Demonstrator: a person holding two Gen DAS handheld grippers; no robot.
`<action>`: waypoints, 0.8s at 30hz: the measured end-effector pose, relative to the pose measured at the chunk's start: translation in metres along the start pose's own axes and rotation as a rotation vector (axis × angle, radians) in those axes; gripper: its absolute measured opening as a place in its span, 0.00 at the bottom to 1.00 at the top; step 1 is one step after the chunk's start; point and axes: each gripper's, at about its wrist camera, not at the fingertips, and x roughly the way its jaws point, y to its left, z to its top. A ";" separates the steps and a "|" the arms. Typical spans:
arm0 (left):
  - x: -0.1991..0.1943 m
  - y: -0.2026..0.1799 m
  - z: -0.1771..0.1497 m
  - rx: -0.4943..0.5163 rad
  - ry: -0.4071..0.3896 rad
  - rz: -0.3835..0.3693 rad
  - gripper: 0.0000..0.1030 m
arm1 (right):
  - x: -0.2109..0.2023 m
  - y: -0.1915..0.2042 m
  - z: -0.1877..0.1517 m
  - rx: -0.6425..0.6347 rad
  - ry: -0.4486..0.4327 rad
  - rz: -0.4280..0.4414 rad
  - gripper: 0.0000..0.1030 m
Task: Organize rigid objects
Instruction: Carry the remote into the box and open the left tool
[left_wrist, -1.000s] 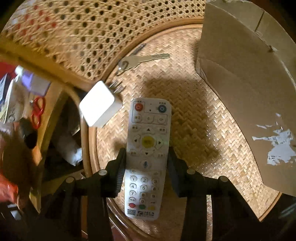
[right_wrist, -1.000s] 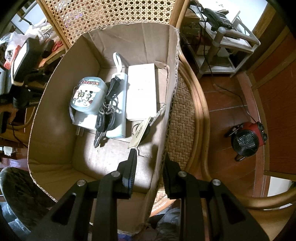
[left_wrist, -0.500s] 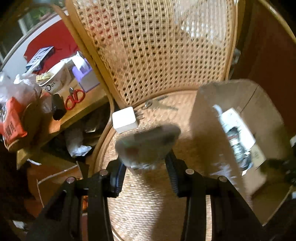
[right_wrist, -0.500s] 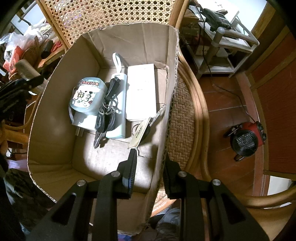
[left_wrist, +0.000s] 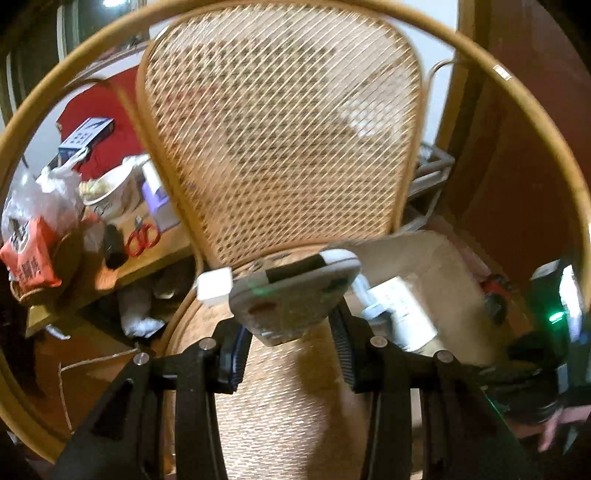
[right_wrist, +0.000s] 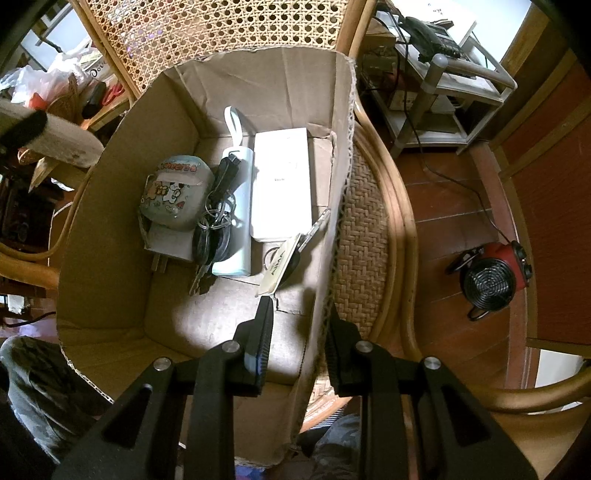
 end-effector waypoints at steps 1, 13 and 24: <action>-0.003 -0.008 0.002 0.011 -0.008 -0.011 0.38 | 0.000 0.000 0.000 0.001 0.000 -0.001 0.28; -0.002 -0.075 -0.006 0.041 -0.024 -0.109 0.38 | 0.001 -0.002 0.000 -0.011 -0.009 0.005 0.28; 0.023 -0.089 -0.021 0.031 0.015 -0.136 0.38 | 0.001 -0.002 0.000 -0.024 -0.010 0.007 0.28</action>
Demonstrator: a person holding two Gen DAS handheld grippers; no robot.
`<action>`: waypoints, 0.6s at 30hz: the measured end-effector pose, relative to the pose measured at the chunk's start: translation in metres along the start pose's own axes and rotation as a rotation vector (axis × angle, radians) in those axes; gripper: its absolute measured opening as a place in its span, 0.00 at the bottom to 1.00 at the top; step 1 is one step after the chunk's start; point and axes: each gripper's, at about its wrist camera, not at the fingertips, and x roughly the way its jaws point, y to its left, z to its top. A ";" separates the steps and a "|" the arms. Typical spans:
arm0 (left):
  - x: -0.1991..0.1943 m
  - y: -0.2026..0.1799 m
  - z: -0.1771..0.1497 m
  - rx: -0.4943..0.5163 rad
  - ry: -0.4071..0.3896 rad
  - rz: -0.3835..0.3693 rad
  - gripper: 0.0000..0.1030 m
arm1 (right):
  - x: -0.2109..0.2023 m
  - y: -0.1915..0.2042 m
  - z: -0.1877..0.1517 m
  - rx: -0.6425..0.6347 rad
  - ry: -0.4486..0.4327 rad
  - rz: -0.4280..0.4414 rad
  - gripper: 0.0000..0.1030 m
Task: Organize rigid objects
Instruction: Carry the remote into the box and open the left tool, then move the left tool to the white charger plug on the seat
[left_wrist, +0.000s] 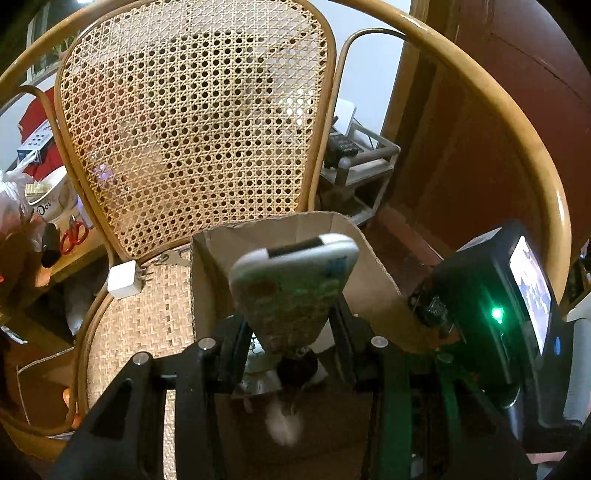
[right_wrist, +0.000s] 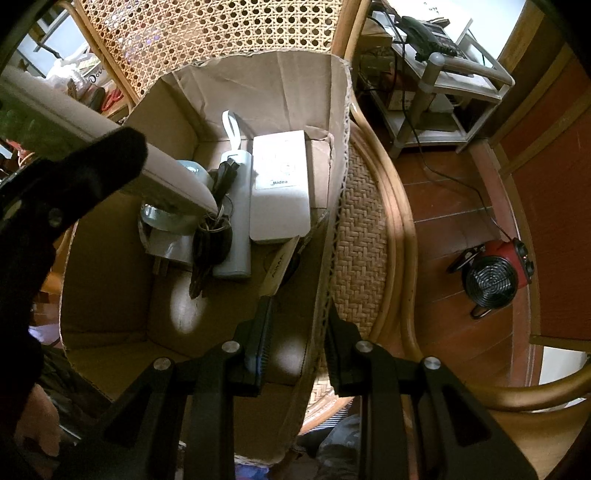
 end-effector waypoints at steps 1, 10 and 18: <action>0.000 -0.002 0.000 0.003 0.000 0.005 0.43 | 0.000 0.000 0.000 -0.003 0.000 0.000 0.28; -0.008 0.009 -0.001 -0.020 -0.058 0.055 0.82 | -0.004 -0.006 0.001 0.001 -0.012 0.022 0.29; -0.019 0.019 -0.001 -0.028 -0.082 0.053 0.89 | -0.003 -0.005 -0.001 -0.016 -0.014 0.025 0.30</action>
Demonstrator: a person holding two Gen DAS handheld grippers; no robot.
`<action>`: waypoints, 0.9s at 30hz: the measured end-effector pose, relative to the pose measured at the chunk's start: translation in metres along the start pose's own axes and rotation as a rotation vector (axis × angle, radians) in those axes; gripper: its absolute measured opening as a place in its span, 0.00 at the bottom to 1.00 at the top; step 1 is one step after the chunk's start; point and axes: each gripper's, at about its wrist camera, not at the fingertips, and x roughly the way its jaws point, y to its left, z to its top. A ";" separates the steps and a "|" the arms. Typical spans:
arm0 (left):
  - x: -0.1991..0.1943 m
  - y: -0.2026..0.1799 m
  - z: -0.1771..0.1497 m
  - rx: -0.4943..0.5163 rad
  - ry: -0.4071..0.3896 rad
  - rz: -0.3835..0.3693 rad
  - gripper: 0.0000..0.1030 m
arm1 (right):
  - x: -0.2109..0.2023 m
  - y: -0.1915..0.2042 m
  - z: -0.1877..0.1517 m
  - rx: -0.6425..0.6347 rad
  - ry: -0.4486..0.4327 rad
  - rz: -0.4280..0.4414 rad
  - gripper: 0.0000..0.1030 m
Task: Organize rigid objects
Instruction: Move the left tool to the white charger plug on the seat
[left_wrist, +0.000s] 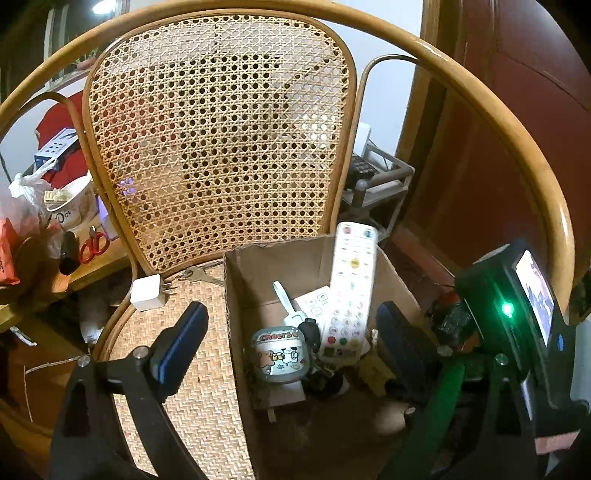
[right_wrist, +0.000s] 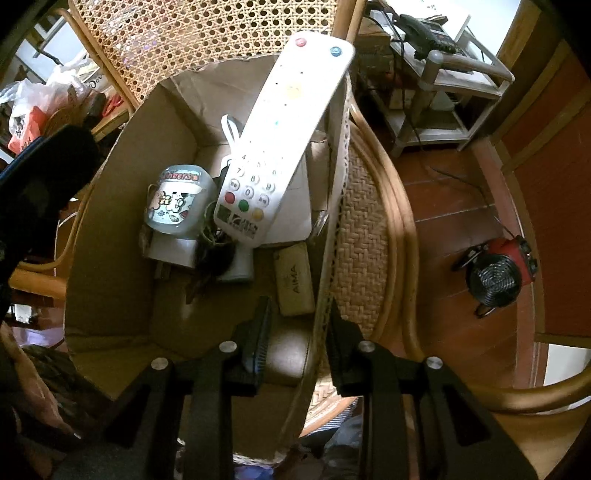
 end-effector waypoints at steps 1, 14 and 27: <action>-0.002 0.002 0.000 0.002 -0.002 0.007 0.89 | 0.000 0.000 0.000 -0.001 -0.003 0.000 0.30; -0.003 0.083 -0.004 -0.032 -0.048 0.181 0.89 | 0.000 -0.001 -0.006 -0.024 -0.011 -0.010 0.30; 0.099 0.170 -0.026 -0.074 0.048 0.268 0.89 | 0.003 0.004 -0.006 -0.050 -0.008 -0.034 0.30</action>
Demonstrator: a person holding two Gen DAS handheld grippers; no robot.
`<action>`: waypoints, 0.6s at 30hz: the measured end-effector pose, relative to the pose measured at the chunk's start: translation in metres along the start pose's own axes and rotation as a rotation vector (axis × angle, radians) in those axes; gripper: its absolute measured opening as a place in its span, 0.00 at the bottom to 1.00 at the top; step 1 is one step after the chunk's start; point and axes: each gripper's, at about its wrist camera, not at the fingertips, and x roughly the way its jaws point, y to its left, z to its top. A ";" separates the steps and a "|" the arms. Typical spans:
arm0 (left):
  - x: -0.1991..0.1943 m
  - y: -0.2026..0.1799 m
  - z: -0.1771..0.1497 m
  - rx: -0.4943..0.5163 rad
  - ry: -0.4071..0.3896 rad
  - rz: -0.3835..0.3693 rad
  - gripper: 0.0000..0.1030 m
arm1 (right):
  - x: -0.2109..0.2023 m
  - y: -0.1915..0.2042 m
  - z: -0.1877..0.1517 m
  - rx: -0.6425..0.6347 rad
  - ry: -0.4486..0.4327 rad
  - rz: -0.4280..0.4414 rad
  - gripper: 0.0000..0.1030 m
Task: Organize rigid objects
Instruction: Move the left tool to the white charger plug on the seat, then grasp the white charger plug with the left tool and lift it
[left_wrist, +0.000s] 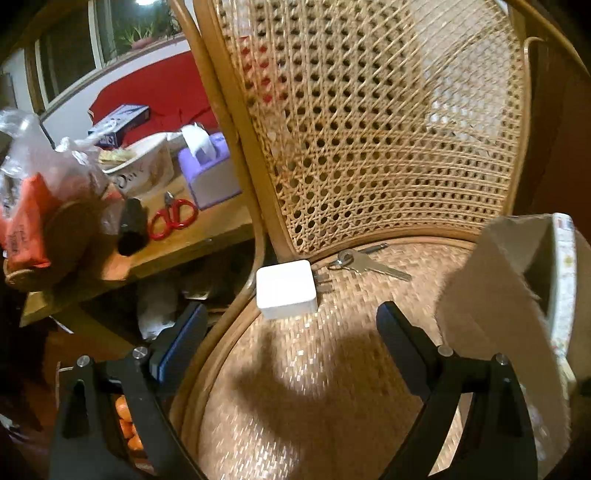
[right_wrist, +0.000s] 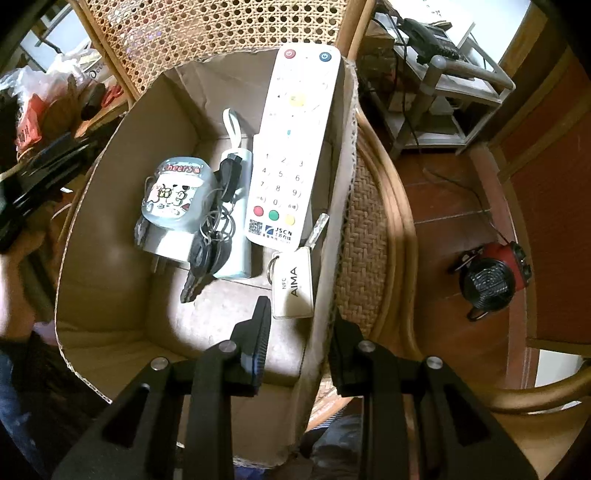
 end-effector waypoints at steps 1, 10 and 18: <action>0.008 0.000 0.001 -0.002 0.006 -0.005 0.89 | 0.000 0.001 0.000 -0.001 -0.001 0.001 0.30; 0.076 0.001 0.009 -0.036 0.069 -0.003 0.89 | 0.003 0.005 0.001 -0.018 0.010 -0.004 0.30; 0.100 0.004 0.018 -0.064 0.125 -0.015 0.89 | 0.006 0.007 0.001 -0.026 0.010 -0.014 0.30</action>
